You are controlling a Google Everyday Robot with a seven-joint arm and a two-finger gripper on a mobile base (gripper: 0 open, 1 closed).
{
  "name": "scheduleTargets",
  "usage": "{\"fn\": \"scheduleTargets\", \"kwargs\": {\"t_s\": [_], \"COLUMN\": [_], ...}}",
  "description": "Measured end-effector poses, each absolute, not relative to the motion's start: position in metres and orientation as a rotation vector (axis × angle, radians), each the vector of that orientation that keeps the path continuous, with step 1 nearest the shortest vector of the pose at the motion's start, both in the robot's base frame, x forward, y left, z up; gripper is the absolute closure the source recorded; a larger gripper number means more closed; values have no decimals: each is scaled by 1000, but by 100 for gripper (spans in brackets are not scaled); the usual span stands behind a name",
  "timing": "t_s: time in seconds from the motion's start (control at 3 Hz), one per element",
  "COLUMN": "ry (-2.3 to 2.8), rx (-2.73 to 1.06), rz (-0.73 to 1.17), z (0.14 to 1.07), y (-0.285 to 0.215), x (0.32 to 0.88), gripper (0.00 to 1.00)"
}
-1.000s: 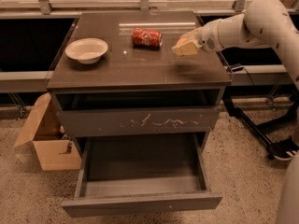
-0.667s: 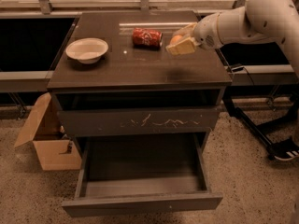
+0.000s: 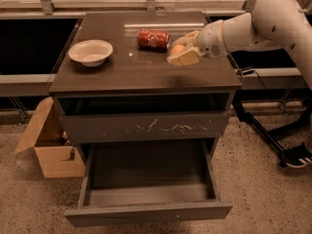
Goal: Place orange into middle drawer
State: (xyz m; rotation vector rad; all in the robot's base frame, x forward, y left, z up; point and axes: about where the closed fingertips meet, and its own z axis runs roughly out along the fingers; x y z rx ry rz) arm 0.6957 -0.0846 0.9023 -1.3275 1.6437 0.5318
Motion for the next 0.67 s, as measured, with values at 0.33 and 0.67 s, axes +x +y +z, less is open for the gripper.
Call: {"fn": "scheduleTargets", "kwargs": {"t_s": [0.33, 0.67], "ry": [1533, 1455], "rx": [-1399, -1455], "rz": [599, 697], "z": [900, 873], "y": [-61, -32], "x": [653, 603], "gripper": [100, 100]}}
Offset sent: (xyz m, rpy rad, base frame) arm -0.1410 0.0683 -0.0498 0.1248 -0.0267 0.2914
